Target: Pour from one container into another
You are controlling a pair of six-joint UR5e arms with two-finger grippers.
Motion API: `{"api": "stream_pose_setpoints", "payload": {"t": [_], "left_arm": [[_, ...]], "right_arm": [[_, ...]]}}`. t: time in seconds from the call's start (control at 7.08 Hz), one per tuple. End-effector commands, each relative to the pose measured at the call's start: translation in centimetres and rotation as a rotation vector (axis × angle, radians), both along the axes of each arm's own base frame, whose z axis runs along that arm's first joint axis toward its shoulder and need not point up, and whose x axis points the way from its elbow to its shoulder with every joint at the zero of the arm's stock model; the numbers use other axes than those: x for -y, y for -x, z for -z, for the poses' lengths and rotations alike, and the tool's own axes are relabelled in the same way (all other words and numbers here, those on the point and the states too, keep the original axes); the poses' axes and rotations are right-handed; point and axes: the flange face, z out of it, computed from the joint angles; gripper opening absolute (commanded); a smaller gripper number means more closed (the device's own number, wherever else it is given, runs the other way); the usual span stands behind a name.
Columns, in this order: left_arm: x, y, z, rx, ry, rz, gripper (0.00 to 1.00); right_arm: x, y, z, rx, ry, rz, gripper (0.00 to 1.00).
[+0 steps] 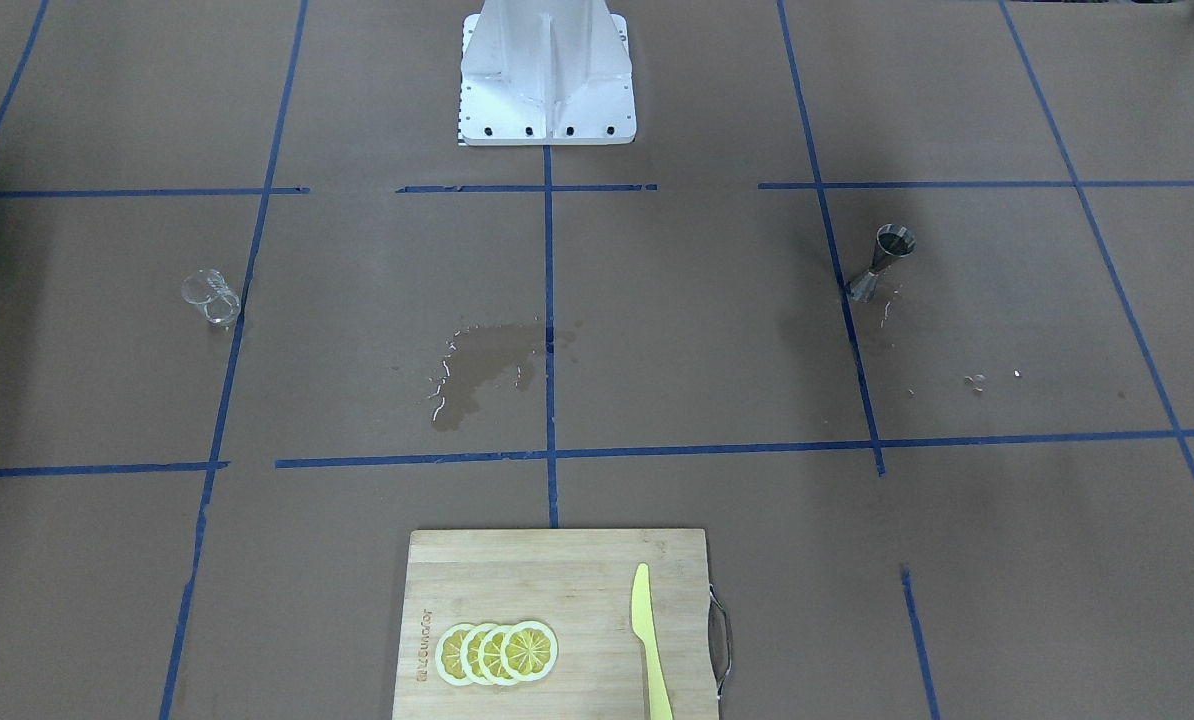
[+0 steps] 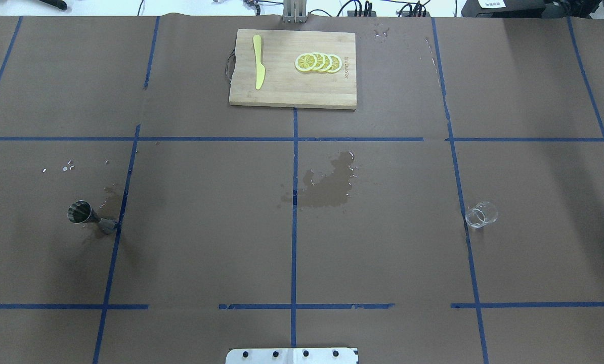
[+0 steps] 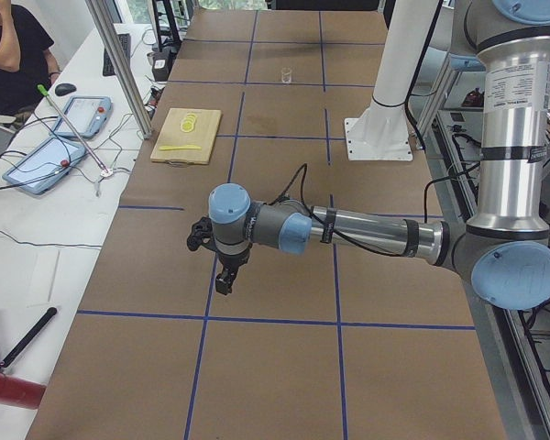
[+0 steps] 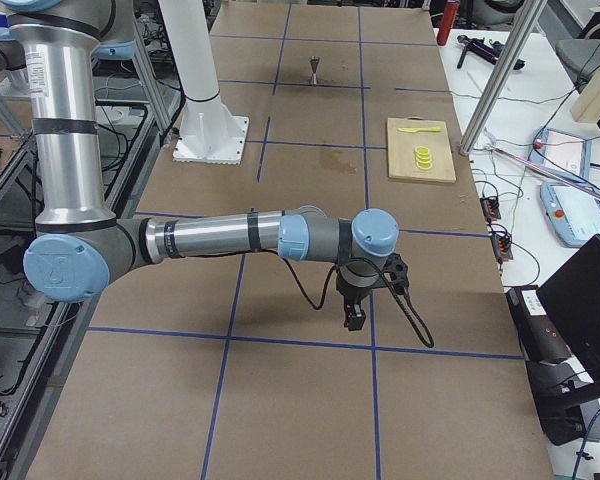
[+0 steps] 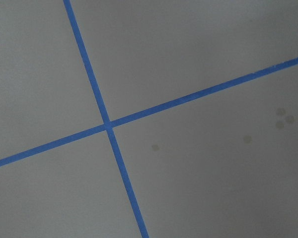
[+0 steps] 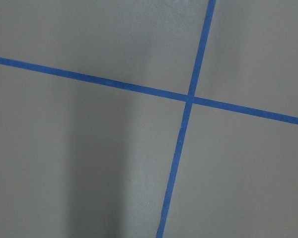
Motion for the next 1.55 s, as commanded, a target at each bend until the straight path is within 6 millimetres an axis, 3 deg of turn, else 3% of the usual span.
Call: {"api": "stream_pose_setpoints", "payload": {"t": [0.0,0.28,1.41], "left_arm": [[0.08,0.28,0.11,-0.005,0.002,0.008,1.0],[0.65,0.3,0.86,-0.01,0.091,0.123,1.0],[0.11,0.6,0.67,-0.017,0.045,0.128,1.0]], "right_arm": [[-0.23,0.0,-0.25,-0.012,0.005,0.0,1.0],[-0.47,0.0,-0.24,-0.011,0.003,0.0,1.0],[-0.43,0.07,-0.32,-0.001,0.002,-0.001,1.0]]}}
